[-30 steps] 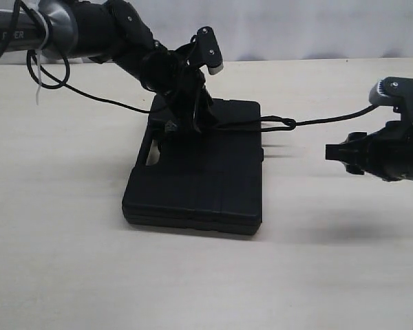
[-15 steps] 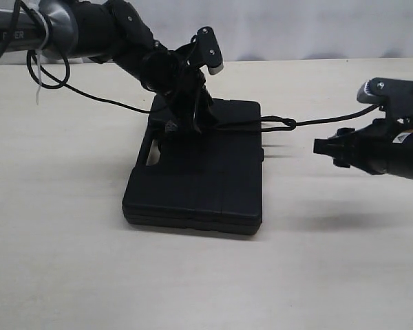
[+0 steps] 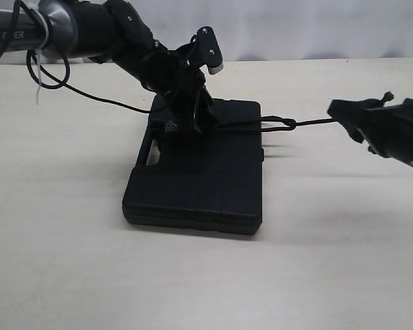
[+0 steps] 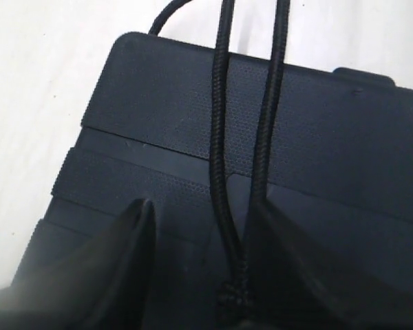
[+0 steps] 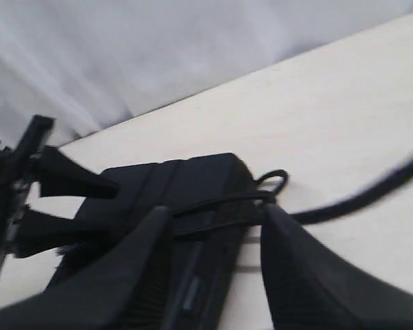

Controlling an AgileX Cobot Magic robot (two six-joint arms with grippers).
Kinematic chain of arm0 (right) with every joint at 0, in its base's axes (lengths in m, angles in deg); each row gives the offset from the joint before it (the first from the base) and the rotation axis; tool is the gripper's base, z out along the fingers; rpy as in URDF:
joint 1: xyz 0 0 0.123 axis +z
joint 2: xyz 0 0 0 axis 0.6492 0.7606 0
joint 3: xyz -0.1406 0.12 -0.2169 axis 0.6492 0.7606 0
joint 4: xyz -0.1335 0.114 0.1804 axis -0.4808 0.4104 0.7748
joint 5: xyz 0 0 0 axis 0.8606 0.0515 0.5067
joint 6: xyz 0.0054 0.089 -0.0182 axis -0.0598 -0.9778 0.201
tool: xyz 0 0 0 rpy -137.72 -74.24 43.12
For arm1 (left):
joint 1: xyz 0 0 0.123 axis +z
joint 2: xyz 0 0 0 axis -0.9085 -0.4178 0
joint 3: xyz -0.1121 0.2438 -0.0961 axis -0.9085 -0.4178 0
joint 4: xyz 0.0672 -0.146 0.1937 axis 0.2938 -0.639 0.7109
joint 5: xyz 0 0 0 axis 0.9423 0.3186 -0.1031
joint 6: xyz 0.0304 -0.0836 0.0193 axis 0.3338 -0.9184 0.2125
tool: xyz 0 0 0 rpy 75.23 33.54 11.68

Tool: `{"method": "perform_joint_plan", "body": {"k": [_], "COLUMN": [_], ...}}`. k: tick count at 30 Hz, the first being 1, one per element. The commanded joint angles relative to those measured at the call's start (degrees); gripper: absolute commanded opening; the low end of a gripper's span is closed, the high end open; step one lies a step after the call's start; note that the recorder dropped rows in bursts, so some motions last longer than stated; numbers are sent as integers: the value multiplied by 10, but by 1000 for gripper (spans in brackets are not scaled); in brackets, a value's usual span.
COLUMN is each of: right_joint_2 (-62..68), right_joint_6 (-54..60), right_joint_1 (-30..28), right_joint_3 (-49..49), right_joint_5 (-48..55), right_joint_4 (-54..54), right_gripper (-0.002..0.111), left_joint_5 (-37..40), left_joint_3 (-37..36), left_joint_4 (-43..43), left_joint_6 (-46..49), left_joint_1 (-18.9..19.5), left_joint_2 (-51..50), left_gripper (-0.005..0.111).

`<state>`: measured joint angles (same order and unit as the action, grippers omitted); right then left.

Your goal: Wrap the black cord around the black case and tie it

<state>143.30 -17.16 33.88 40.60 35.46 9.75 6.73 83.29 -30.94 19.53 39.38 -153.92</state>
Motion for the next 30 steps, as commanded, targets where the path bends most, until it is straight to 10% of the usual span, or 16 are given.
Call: {"method": "perform_joint_plan", "body": {"k": [1, 15, 21, 30], "right_joint_2": [51, 161, 222, 101], "right_joint_6": [-31, -5, 68, 31], "right_joint_1": [-66, 16, 53, 54], "right_joint_3": [11, -56, -120, -77], "right_joint_5": [-59, -91, -103, -155], "right_joint_4": [-44, 36, 132, 79], "right_gripper": [39, 62, 4, 4], "left_joint_5": [2, 4, 4, 0], "left_joint_3": [0, 0, 0, 0], "left_joint_4": [-6, -21, -21, -33], "left_joint_6": [-4, -4, -3, 2], "left_joint_1": [-1, -1, -1, -1], "left_joint_2": [-1, -1, -1, -1], "left_gripper": [42, 42, 42, 42]}}
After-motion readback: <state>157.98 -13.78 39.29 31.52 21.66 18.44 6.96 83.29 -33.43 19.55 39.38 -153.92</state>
